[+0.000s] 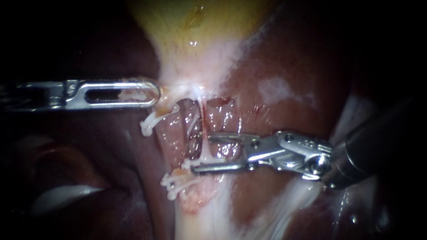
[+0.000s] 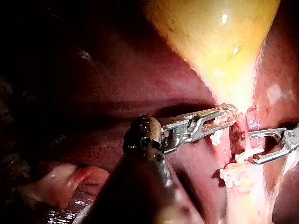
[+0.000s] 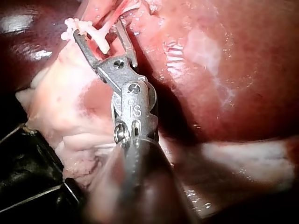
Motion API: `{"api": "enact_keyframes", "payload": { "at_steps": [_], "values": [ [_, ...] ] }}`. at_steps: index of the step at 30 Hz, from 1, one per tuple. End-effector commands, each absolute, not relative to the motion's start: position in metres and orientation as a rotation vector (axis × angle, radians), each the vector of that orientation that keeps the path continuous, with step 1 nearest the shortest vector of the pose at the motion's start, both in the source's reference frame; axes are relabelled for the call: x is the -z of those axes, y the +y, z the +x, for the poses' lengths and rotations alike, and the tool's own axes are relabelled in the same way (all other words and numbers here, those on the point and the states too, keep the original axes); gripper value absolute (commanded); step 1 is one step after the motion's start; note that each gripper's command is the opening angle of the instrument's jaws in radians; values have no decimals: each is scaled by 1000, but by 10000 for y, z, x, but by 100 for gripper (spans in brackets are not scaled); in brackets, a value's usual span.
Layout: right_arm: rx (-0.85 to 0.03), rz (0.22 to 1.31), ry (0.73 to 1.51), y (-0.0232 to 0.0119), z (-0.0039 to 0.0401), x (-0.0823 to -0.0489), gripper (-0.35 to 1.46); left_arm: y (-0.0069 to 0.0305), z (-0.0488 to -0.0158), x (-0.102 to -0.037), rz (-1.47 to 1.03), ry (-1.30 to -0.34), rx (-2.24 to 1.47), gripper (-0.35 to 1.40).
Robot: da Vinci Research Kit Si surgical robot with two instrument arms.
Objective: Going back first clip right tube
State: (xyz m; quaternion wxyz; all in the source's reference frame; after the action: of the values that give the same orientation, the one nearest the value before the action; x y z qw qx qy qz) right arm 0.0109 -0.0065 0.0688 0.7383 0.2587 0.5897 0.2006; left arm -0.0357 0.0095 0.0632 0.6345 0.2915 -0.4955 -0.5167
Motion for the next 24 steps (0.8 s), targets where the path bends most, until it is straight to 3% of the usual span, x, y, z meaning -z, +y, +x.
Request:
{"api": "enact_keyframes", "payload": {
  "at_steps": [1,14,24],
  "values": [
    [-429,561,1297,-65,106,-687,50,95,-357,-632,666,-1133,1181,-35],
    [-292,490,1330,-36,36,-645,50,94,-357,-633,665,-1133,1181,-35],
    [-277,443,1321,-20,-4,-620,50,95,-362,-634,664,-1133,1182,-35]
  ]
}}
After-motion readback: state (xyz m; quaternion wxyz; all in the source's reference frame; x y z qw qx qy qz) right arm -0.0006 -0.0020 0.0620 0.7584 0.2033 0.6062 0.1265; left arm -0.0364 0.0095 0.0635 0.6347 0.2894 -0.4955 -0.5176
